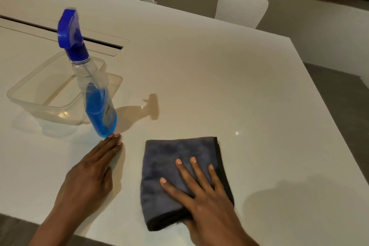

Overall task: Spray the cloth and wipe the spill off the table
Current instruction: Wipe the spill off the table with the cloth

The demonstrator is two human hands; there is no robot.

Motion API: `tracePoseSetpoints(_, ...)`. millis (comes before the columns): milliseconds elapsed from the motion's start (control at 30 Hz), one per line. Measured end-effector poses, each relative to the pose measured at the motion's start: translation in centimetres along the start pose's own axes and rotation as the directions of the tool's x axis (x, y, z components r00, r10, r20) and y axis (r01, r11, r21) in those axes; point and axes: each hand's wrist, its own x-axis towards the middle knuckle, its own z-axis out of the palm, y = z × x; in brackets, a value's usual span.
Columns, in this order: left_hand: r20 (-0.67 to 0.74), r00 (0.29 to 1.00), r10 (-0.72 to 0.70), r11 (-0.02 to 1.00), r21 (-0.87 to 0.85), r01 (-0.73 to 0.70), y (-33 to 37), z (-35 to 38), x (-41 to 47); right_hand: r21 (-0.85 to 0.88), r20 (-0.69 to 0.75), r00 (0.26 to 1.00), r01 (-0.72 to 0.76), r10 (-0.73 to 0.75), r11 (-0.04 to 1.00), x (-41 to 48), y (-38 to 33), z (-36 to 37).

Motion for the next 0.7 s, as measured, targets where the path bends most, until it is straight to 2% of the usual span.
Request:
tracePoseSetpoints(133, -0.014, 0.999, 0.033, 0.998, 0.05, -0.033, 0.4, -0.1, -0.2, 0.021, 0.054, 0.983, -0.176, 0.175, 0.984, 0.2, 7.5, -0.2)
tracePoseSetpoints(300, -0.029, 0.996, 0.08, 0.994, 0.076, -0.078, 0.2, 0.1, -0.2, 0.093, 0.085, 0.872, -0.489, 0.482, 0.867, 1.6, 18.3, -0.1)
tracePoseSetpoints(433, -0.036, 0.995, 0.095, 0.991, 0.095, -0.091, 0.2, 0.1, -0.2, 0.05, 0.075, 0.833, -0.552, 0.548, 0.832, 1.6, 17.9, -0.1)
tracePoseSetpoints(533, -0.046, 0.994, 0.101, 0.989, 0.109, -0.095, 0.3, 0.0, -0.3, 0.063, 0.062, 0.867, -0.498, 0.495, 0.865, 0.4, 12.7, -0.1)
tracePoseSetpoints(633, -0.037, 0.994, 0.104, 0.988, 0.115, -0.1, 0.4, 0.0, -0.3, 0.022, 0.019, 0.958, -0.287, 0.287, 0.958, -2.6, 5.9, 0.1)
tracePoseSetpoints(700, -0.036, 0.993, 0.113, 0.987, 0.115, -0.108, 0.5, -0.1, -0.2, 0.02, -0.011, 0.985, -0.171, 0.171, 0.985, -4.9, 2.8, 0.4)
